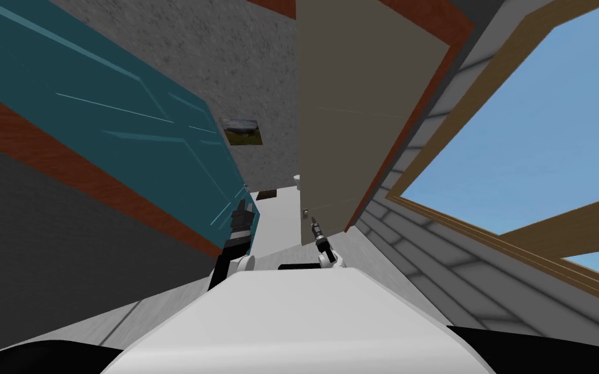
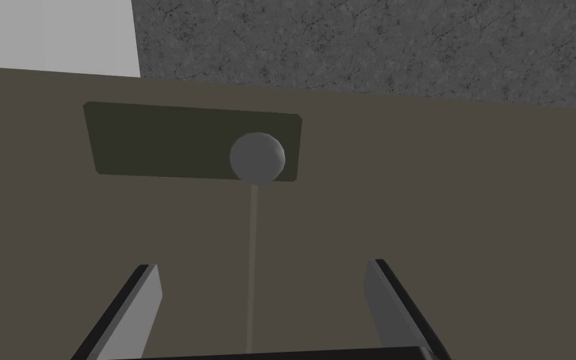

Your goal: Push the door open

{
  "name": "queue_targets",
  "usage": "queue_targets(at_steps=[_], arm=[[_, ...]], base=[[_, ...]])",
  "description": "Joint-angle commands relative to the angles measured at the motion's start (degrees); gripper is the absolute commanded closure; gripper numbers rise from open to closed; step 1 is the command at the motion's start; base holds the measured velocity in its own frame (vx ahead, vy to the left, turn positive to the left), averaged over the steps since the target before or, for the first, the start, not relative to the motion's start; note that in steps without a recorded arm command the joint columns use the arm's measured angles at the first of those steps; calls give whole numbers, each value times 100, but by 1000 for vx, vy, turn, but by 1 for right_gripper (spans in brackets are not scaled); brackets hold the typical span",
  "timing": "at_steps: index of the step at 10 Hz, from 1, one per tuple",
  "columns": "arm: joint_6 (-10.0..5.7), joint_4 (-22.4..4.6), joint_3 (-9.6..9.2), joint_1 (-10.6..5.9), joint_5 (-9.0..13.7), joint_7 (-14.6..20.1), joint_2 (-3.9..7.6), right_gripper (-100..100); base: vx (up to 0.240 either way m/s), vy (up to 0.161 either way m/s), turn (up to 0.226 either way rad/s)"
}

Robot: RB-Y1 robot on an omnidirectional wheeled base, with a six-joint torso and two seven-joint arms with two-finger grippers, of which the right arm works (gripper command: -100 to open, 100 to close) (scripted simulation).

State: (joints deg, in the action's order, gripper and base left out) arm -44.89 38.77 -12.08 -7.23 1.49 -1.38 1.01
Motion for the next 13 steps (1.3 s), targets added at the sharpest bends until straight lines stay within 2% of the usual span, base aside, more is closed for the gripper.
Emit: queue_targets(at_steps=[1, 4, 5, 6, 7, 8, 13], arm=[[-1, 27, 8, 32, 5, 7, 49, -100], [-28, -5, 36, 35, 21, 4, -40, -100], [-35, -13, 44, 36, 25, 3, -100, -100], [-45, -25, 54, 37, 31, 2, -214, -100], [-47, -25, 48, 39, 26, 0, -154, -100], [-47, -25, 48, 39, 26, 0, -154, 100], [-47, -25, 48, 39, 26, 0, -154, 100]], base=[[182, 46, 26], [200, 36, 27], [176, 55, 16], [206, 52, 19], [84, 22, -13], [-20, -1, 10], [-13, -4, 2]])
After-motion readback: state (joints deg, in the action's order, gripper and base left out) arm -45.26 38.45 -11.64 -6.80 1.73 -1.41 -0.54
